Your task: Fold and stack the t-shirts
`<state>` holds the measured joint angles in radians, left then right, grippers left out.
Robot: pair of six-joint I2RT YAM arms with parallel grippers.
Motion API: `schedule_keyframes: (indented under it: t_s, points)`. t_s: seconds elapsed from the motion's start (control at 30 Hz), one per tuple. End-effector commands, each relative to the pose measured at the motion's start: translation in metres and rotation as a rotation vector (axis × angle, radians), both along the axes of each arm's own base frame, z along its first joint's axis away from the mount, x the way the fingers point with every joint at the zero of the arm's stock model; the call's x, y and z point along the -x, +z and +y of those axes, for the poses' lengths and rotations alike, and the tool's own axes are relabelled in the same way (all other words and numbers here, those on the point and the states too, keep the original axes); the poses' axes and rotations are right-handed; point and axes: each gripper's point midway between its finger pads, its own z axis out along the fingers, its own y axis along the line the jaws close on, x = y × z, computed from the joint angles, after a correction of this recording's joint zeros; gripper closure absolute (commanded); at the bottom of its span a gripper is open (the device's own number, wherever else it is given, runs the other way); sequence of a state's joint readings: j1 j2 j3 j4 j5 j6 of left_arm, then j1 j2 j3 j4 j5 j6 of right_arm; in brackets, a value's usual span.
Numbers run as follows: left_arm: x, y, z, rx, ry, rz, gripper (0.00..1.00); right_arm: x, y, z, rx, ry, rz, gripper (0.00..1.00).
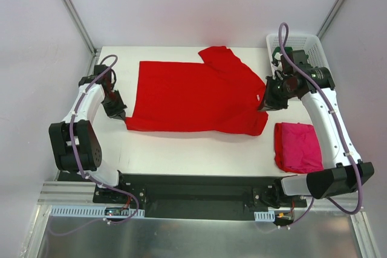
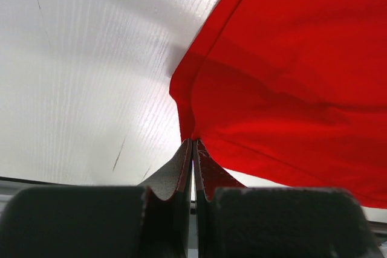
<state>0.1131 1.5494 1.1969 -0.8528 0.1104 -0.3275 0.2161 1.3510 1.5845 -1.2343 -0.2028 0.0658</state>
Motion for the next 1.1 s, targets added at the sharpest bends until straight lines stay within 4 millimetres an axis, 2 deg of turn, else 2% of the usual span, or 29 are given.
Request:
schedule_keyframes:
  t_s: [0.0,0.23,0.63,1.07]
  points:
    - [-0.012,0.013,0.008,-0.021,0.005,-0.023,1.0,-0.019,0.014,0.002,-0.026,0.005,-0.066,0.99]
    - [-0.031,0.021,0.009,-0.021,0.007,-0.035,1.0,-0.037,0.012,0.002,-0.033,-0.01,-0.064,0.99]
    - [-0.051,0.022,0.01,-0.01,0.007,-0.025,1.0,-0.061,0.0,0.007,-0.045,-0.018,-0.034,0.99]
    - [-0.065,0.016,0.007,0.013,-0.006,-0.004,1.0,-0.086,0.009,0.007,-0.059,-0.03,-0.046,0.99]
